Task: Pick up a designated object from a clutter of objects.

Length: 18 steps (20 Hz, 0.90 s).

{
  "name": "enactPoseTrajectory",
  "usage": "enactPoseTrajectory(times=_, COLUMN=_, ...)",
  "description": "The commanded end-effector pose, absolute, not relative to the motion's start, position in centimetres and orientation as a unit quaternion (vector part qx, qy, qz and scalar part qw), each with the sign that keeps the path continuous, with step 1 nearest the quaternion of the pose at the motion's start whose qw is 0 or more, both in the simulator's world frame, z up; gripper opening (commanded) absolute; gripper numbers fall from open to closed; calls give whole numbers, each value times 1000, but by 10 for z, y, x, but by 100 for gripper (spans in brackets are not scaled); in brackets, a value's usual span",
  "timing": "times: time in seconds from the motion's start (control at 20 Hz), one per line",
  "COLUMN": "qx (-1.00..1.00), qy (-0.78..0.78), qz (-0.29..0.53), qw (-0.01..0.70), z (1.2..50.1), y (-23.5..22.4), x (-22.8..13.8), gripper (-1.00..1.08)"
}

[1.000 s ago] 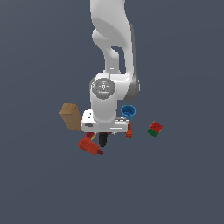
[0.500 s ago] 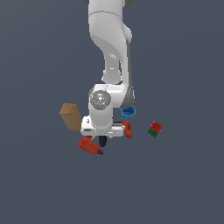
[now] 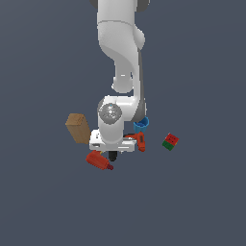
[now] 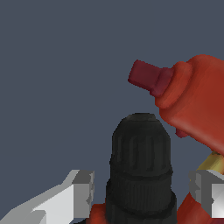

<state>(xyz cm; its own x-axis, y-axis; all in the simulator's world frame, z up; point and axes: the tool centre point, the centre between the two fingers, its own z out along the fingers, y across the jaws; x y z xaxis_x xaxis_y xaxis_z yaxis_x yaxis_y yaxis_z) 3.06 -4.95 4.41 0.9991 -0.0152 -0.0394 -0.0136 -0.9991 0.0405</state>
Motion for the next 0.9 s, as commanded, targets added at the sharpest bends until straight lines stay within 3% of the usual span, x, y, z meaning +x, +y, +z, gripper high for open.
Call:
enactPoseTrajectory(times=0.0, qx=1000, qy=-7, qz=-20, qw=20, z=34, y=-50, x=30, gripper=68)
enactPoseTrajectory(times=0.2, qx=1000, qy=-7, qz=-20, qw=20, z=28, y=-50, x=29, gripper=68)
enactPoseTrajectory(times=0.25, qx=1000, qy=-7, qz=-20, qw=20, z=28, y=-50, x=29, gripper=-100)
enactPoseTrajectory(times=0.85, qx=1000, qy=-7, qz=-16, qw=20, z=33, y=-50, x=32, gripper=-100)
